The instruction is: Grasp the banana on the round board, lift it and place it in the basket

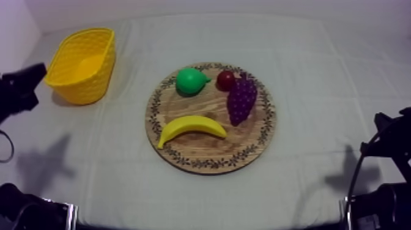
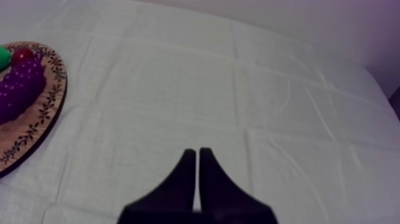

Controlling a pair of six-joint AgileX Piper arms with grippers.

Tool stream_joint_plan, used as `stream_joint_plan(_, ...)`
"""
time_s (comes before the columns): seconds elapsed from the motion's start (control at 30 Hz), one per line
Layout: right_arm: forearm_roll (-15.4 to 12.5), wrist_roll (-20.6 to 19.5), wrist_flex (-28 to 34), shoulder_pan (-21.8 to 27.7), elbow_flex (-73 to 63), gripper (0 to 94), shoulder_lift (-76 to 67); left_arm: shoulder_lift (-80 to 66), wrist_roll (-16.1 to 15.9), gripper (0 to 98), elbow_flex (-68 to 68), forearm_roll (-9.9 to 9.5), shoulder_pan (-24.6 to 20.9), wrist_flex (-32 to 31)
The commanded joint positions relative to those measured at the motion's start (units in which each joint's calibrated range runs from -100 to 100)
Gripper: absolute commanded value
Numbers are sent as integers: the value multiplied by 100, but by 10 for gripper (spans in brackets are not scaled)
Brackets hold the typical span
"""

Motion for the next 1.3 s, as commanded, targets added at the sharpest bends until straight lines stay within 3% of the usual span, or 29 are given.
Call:
stream_joint_plan(0.0, 1, -1, 5, 1, 2, 3, -2, 1055, -220, 4, -1135, 7, 286, 131)
stream_joint_plan(0.43, 1, 0, 5, 1, 2, 3, -2, 3260, -791, 14, -3019, -64, 1460, 573)
stream_joint_plan(0.67, 1, 0, 5, 1, 2, 3, -2, 3961, -745, 17, -3087, -144, 1897, 587)
stream_joint_plan(0.87, 1, 0, 5, 1, 2, 3, -2, 4439, -545, 15, -2894, -410, 2257, 583)
stream_joint_plan(1.27, 1, 0, 5, 1, 2, 3, -2, 5007, -675, 17, -2183, -560, 2317, 610)
